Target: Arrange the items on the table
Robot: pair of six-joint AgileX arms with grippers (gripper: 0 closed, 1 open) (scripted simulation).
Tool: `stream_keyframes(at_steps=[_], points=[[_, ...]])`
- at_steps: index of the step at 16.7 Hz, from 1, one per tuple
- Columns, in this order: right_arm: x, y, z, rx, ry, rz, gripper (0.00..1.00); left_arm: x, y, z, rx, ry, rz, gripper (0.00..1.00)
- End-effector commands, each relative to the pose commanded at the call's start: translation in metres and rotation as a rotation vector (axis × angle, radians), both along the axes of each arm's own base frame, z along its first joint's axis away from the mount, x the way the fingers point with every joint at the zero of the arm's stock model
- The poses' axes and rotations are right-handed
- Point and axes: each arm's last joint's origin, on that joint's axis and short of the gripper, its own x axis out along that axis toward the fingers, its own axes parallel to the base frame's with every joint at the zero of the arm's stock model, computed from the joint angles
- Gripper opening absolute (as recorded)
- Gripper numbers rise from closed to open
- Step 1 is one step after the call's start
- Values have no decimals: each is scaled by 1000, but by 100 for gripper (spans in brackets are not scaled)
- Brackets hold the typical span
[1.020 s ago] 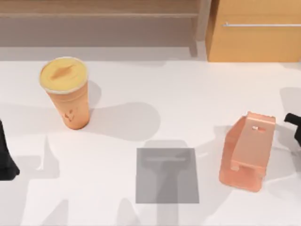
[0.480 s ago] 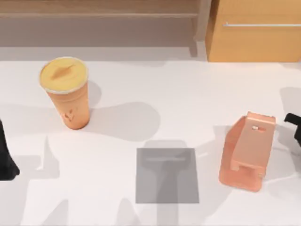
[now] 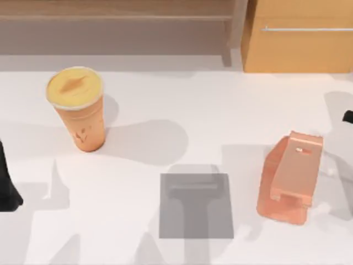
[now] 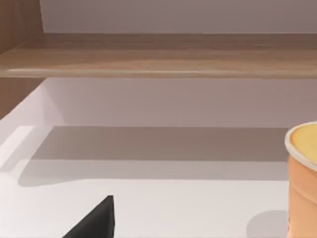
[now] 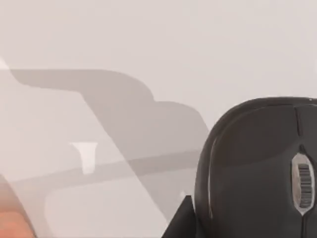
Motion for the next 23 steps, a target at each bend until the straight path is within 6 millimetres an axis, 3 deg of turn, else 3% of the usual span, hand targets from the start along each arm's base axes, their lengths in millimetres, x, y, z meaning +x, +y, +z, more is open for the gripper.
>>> stream_keyframes(at_steps=[6,14,18,23], points=[[-6,0,46,0,3,0,0,0,0,0,0,0,0,100],[0,8,52,0,-26,20,0,0,0,0,0,0,0,100],[20,53,73,13,-154,123,0,0,0,0,0,0,0,100],[30,159,94,85,-311,315,0,0,0,0,0,0,0,100]])
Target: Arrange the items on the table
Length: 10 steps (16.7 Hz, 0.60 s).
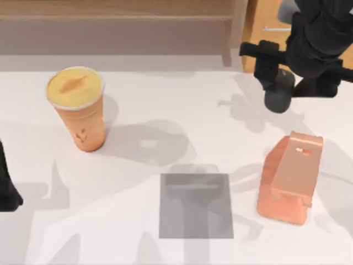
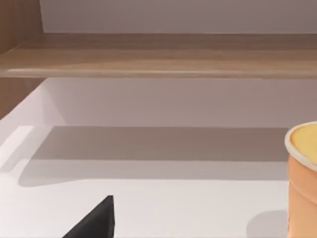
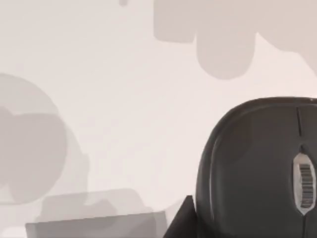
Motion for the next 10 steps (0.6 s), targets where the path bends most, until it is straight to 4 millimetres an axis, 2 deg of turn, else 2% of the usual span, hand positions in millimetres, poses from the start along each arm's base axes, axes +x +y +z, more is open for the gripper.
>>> stream_keyframes(at_steps=[2,5,7,9,10], points=[[-9,49,-6,20,-2,81,0,0,0,0,0,0,0,100],[-33,108,-43,-11,86,166,0,0,0,0,0,0,0,100],[-50,131,-77,-72,176,191,0,0,0,0,0,0,0,100],[-64,141,-105,-133,251,199,0,0,0,0,0,0,0,100],[-68,143,-113,-152,272,200,0,0,0,0,0,0,0,100]])
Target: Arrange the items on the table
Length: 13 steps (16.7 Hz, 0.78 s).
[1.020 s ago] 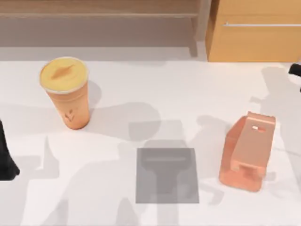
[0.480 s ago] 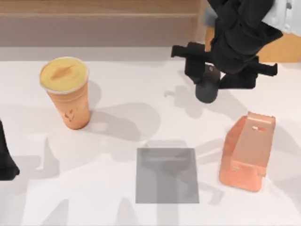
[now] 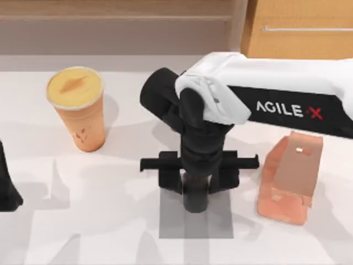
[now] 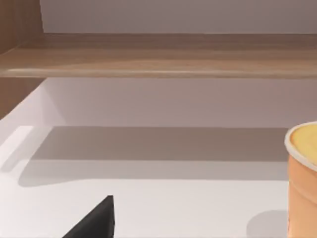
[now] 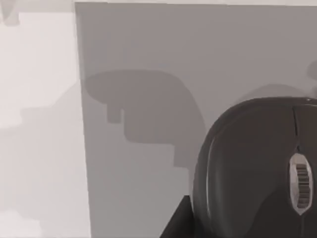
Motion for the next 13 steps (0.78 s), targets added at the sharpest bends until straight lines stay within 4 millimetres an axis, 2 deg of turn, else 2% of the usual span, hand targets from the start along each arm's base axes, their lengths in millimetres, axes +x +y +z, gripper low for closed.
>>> stream_keyframes(at_steps=[13], points=[[-1,0,-13,-7,6,0,0,0,0,0,0,0,0,100]])
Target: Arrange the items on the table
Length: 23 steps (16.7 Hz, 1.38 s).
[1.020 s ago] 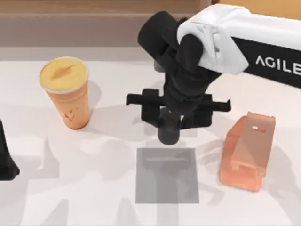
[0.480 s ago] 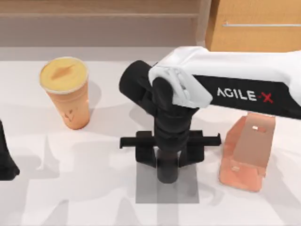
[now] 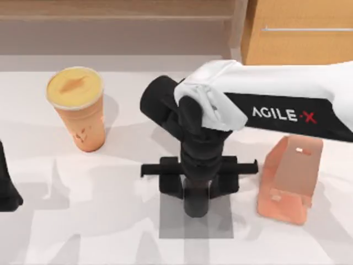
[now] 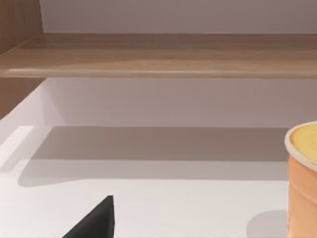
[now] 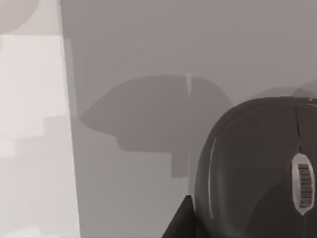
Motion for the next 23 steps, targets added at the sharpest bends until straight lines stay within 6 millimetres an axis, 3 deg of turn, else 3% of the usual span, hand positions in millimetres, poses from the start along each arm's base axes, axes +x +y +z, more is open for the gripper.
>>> stream_keyframes(at_steps=[2,15,23], points=[[0,0,0,0,0,0,0,0,0,0,0,0,0,100],[0,0,0,0,0,0,98,0,0,0,0,0,0,100],[0,0,0,0,0,0,100,0,0,0,0,0,0,100]])
